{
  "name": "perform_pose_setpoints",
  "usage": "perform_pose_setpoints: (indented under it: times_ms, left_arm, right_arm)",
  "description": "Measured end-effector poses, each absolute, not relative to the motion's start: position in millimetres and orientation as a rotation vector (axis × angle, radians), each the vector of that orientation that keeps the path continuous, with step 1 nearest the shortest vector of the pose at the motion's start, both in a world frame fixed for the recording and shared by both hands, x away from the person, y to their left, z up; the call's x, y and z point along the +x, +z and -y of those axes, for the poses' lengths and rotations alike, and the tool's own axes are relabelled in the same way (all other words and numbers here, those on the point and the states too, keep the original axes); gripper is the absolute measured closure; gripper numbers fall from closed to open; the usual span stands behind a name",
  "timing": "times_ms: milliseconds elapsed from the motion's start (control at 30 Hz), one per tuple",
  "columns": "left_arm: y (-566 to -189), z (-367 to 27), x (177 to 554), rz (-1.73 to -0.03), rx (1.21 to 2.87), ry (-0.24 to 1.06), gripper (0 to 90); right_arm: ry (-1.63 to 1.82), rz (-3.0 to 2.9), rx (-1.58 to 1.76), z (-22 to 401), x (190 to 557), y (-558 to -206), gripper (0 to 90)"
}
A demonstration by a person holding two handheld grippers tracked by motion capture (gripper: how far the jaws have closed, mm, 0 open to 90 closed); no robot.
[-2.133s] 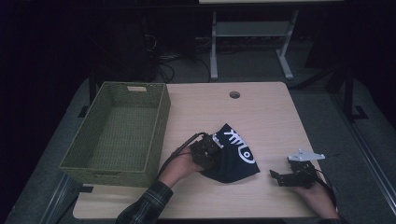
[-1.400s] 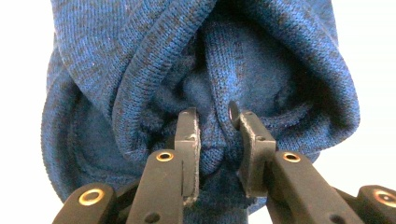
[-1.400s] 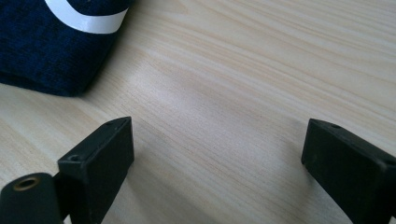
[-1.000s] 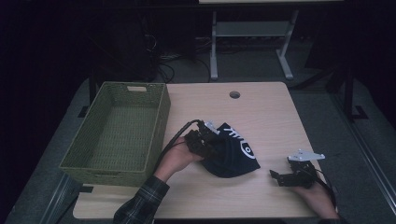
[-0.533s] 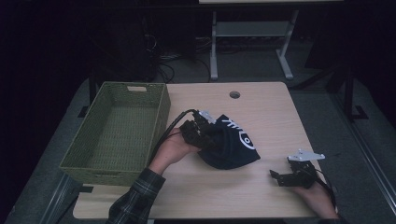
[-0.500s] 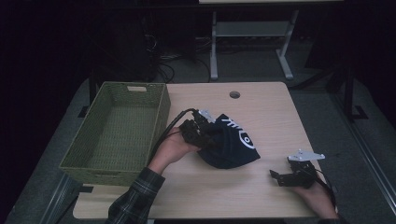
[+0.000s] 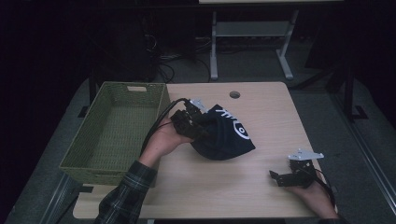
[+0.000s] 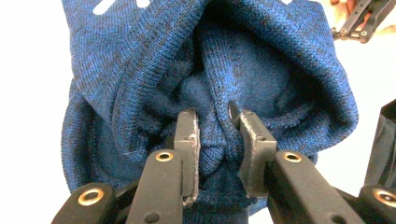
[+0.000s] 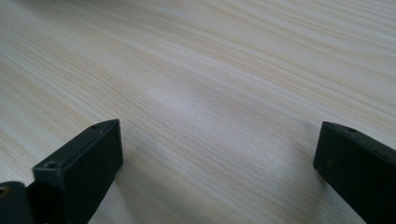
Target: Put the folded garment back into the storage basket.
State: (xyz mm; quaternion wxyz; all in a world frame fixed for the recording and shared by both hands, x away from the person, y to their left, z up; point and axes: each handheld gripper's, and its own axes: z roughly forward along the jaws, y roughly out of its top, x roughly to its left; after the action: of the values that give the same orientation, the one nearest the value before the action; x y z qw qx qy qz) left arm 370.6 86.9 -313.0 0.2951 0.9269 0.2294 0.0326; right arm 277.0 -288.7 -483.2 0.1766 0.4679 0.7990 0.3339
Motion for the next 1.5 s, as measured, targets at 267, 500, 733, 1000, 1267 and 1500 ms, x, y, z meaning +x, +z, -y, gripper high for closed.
perform_pose_setpoints:
  times_ms: [267, 500, 733, 1000, 1267, 1500]
  left_arm:
    - [-291, -101, 372, -0.632, 2.448, 0.145, 71.3]
    - [-278, -115, 373, -0.663, 2.439, 0.183, 71.3]
    - [-265, -132, 373, -0.705, 2.417, 0.236, 71.3]
    - [-258, -158, 372, -0.769, 2.397, 0.283, 71.2]
    - [-252, -194, 371, -0.858, 2.358, 0.329, 71.3]
    - [-248, -231, 367, -0.952, 2.317, 0.389, 71.3]
  right_arm:
    - [0.948, -2.266, 1.323, 288, 277, -483, 1.0]
    - [0.951, -2.265, 1.325, 288, 277, -483, 1.0]
    - [0.951, -2.265, 1.324, 288, 277, -483, 1.0]
    - [0.949, -2.266, 1.322, 288, 277, -483, 1.0]
    - [0.949, -2.265, 1.315, 289, 277, -483, 1.0]
    - [0.950, -2.266, 1.314, 289, 277, -483, 1.0]
